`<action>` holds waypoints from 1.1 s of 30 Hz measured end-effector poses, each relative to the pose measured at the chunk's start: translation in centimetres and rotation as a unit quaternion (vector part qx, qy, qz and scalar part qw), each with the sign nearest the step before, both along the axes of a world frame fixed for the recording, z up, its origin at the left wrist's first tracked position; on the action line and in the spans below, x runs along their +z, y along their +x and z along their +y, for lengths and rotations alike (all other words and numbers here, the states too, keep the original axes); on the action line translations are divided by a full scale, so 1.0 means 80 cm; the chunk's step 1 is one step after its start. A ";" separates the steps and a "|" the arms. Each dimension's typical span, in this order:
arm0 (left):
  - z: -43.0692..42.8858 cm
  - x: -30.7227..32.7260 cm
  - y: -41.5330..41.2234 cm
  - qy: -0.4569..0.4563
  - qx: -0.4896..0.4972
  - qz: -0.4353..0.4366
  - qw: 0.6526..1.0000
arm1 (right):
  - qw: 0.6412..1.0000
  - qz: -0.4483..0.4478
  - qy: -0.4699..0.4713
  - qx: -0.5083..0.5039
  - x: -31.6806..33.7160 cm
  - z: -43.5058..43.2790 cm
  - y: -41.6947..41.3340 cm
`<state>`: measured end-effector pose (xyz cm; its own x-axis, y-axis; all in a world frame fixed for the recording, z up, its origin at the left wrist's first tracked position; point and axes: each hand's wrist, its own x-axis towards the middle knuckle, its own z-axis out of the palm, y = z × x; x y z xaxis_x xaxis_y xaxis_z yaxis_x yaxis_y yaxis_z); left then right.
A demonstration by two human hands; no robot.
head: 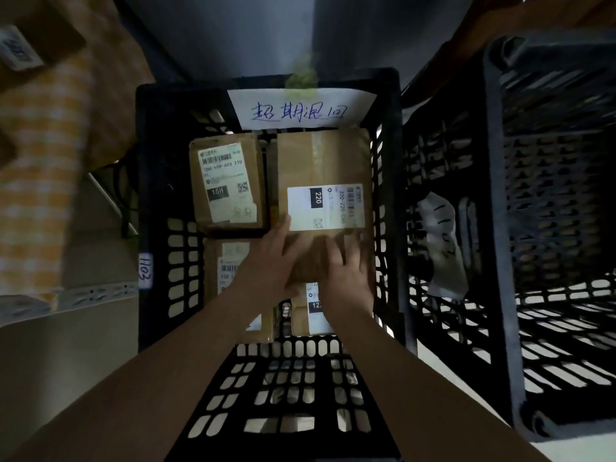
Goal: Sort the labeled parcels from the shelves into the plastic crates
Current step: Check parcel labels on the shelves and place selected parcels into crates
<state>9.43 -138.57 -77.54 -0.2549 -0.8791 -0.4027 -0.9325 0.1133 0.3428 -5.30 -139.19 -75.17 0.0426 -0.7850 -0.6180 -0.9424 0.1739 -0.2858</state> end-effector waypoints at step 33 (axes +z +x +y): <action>0.213 0.591 0.100 -0.220 0.380 -0.294 0.849 | 0.807 -0.220 -0.321 0.444 0.550 0.033 0.115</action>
<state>17.40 -121.52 -30.23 0.5848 -0.7981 0.1453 -0.7890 -0.6012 -0.1267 3.88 -136.59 -31.18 0.8695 -0.4760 0.1315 -0.3963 -0.8315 -0.3894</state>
